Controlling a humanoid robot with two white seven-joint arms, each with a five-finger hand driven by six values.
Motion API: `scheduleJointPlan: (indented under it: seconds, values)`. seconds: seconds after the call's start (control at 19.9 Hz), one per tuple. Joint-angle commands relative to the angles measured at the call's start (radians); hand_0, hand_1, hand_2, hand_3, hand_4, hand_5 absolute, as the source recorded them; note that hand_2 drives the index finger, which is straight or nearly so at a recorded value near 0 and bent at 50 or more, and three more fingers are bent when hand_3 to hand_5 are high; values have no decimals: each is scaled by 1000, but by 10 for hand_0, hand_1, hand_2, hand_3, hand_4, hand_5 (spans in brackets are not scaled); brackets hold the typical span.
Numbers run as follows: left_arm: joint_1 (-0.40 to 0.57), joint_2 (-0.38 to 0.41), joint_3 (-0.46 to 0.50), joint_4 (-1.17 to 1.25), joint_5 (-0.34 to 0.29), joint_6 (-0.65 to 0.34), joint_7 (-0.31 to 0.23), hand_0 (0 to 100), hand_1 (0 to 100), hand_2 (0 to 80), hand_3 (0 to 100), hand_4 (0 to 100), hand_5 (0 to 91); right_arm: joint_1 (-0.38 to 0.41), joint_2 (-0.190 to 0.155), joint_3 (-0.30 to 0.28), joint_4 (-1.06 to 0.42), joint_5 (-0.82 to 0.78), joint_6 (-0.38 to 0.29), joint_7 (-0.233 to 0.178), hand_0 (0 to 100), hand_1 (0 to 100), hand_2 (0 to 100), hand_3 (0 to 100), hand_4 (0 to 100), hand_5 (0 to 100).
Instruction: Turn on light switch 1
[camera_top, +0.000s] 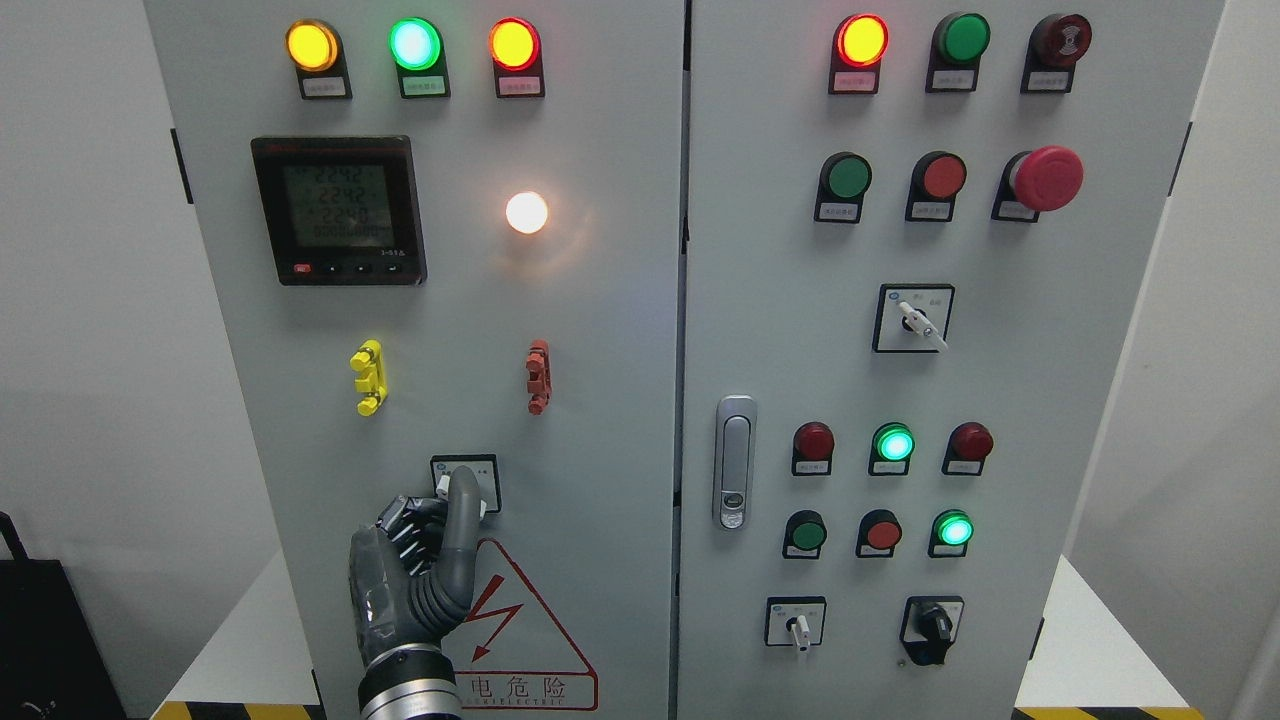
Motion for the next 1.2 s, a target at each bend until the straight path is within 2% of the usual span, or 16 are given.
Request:
scheduleJointPlan:
  seconds: [0.0, 0.6, 0.85, 1.05, 1.15]
  values:
    - [17, 4, 0, -8, 1, -2, -2, 148, 346, 672, 952, 906, 826, 0, 0, 0, 0, 0, -1, 0, 54, 0, 0, 0, 0, 0]
    - [53, 9, -9, -66, 7, -13, -34, 138, 353, 691, 972, 924, 830, 0, 0, 0, 0, 0, -1, -1, 55, 0, 0, 0, 0, 0]
    - [102, 15, -8, -80, 7, -28, -52, 136, 358, 696, 982, 927, 832, 0, 0, 0, 0, 0, -1, 0, 55, 0, 0, 0, 0, 0]
    - [204, 36, 12, -77, 4, -144, -121, 142, 364, 703, 990, 936, 837, 0, 0, 0, 0, 0, -1, -1, 54, 0, 0, 0, 0, 0]
    - [270, 48, 40, -68, 5, -236, -159, 143, 364, 706, 998, 942, 839, 0, 0, 0, 0, 0, -1, 0, 54, 0, 0, 0, 0, 0]
